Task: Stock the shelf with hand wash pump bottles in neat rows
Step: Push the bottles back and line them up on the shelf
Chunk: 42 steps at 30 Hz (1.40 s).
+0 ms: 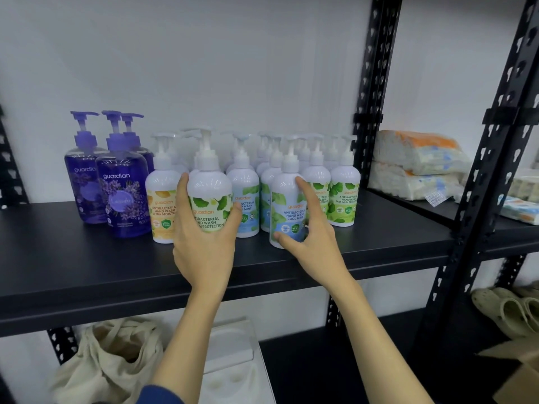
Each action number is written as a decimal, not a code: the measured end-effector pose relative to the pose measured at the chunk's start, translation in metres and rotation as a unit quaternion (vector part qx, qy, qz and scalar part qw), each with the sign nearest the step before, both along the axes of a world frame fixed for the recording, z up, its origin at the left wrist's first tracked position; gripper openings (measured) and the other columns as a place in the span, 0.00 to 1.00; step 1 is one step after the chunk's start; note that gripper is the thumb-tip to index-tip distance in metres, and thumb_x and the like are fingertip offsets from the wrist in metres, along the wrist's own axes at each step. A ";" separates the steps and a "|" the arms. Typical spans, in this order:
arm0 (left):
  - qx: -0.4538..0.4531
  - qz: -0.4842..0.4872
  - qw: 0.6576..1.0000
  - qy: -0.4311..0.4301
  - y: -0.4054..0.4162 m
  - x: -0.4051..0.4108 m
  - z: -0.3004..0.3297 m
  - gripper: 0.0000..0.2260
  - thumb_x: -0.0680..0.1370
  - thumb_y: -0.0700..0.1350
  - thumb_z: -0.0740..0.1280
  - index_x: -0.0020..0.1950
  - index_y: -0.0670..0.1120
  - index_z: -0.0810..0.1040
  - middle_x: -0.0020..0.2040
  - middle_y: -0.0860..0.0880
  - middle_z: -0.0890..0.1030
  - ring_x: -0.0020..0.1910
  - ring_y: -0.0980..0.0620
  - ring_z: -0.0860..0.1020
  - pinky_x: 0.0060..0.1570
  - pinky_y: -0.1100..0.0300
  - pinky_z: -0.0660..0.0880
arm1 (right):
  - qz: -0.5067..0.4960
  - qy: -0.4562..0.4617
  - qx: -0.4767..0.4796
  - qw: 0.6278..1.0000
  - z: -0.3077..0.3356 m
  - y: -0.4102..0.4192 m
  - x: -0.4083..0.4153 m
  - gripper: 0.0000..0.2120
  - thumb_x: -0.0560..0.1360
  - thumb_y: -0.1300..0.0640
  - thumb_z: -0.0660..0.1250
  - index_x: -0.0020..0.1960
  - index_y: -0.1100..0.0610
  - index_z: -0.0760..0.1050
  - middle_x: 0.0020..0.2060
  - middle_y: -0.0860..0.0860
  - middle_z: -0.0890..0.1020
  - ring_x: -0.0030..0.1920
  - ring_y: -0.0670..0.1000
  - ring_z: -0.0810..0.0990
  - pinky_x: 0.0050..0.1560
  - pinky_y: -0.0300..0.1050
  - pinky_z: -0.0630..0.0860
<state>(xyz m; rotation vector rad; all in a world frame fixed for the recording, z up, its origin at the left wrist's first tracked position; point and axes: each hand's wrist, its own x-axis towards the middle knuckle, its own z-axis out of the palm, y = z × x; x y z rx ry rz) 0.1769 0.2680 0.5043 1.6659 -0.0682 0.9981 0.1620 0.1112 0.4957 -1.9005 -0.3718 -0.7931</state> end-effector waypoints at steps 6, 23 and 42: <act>0.002 0.001 1.000 -0.002 0.001 0.000 0.000 0.35 0.70 0.58 0.72 0.73 0.59 0.60 0.67 0.53 0.73 0.61 0.49 0.74 0.48 0.55 0.69 | -0.018 -0.008 0.004 1.000 -0.001 0.003 0.002 0.44 0.69 0.63 0.74 0.72 0.36 0.54 0.69 0.43 0.64 0.67 0.41 0.68 0.65 0.50 0.72; 0.004 -0.029 1.000 0.008 0.001 0.000 0.003 0.35 0.70 0.57 0.72 0.73 0.61 0.59 0.69 0.58 0.70 0.63 0.52 0.73 0.50 0.55 0.70 | -0.092 -0.006 -0.051 0.994 -0.001 0.010 -0.004 0.44 0.70 0.59 0.73 0.75 0.39 0.51 0.66 0.50 0.67 0.55 0.36 0.66 0.54 0.23 0.66; -0.025 -0.231 0.972 -0.046 -0.148 -0.043 0.035 0.34 0.69 0.53 0.74 0.72 0.60 0.62 0.53 0.71 0.71 0.51 0.67 0.73 0.45 0.79 0.66 | -0.355 0.111 -0.196 0.907 -0.022 -0.194 -0.024 0.19 0.75 0.47 0.56 0.55 0.52 0.82 0.57 0.50 0.82 0.63 0.55 0.76 0.65 0.52 0.68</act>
